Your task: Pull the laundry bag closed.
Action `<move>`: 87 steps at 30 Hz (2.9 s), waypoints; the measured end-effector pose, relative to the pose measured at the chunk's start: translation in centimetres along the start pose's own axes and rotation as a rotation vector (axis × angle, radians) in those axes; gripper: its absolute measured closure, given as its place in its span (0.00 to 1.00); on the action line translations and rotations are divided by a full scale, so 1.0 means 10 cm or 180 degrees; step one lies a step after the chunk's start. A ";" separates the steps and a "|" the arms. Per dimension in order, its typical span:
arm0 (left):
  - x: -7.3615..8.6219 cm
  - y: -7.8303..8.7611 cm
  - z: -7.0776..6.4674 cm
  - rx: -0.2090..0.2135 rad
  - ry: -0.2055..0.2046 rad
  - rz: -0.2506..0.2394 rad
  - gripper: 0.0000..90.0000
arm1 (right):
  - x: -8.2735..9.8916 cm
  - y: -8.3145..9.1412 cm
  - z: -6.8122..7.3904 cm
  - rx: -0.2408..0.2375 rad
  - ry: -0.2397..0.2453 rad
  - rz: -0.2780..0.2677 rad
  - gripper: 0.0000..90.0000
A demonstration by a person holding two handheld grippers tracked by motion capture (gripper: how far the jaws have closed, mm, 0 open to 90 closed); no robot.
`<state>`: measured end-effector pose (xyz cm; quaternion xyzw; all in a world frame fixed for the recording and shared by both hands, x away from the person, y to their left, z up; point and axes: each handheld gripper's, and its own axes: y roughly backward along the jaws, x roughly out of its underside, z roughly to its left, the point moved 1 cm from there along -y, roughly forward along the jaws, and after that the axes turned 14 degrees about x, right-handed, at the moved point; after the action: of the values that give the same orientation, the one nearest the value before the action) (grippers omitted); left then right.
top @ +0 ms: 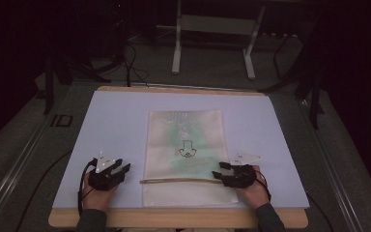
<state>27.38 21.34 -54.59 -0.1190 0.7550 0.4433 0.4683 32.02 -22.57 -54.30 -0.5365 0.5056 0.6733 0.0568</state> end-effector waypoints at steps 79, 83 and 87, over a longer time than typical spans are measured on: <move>0.00 -0.01 0.00 0.0029 -0.0006 0.0027 0.59 | -0.55 -0.08 0.46 -0.0472 0.0645 0.0035 0.72; 0.00 -0.01 0.00 0.0034 -0.0010 0.0030 0.58 | -0.57 -0.10 0.50 -0.0502 0.0667 0.0035 0.73; 0.00 -0.01 0.00 0.0040 -0.0008 0.0021 0.58 | -0.58 -0.11 0.53 -0.0525 0.0681 0.0028 0.73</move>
<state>27.43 21.23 -54.64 -0.1129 0.7575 0.4403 0.4685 31.64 -15.41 -50.88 -0.6058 0.4540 0.6518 -0.0447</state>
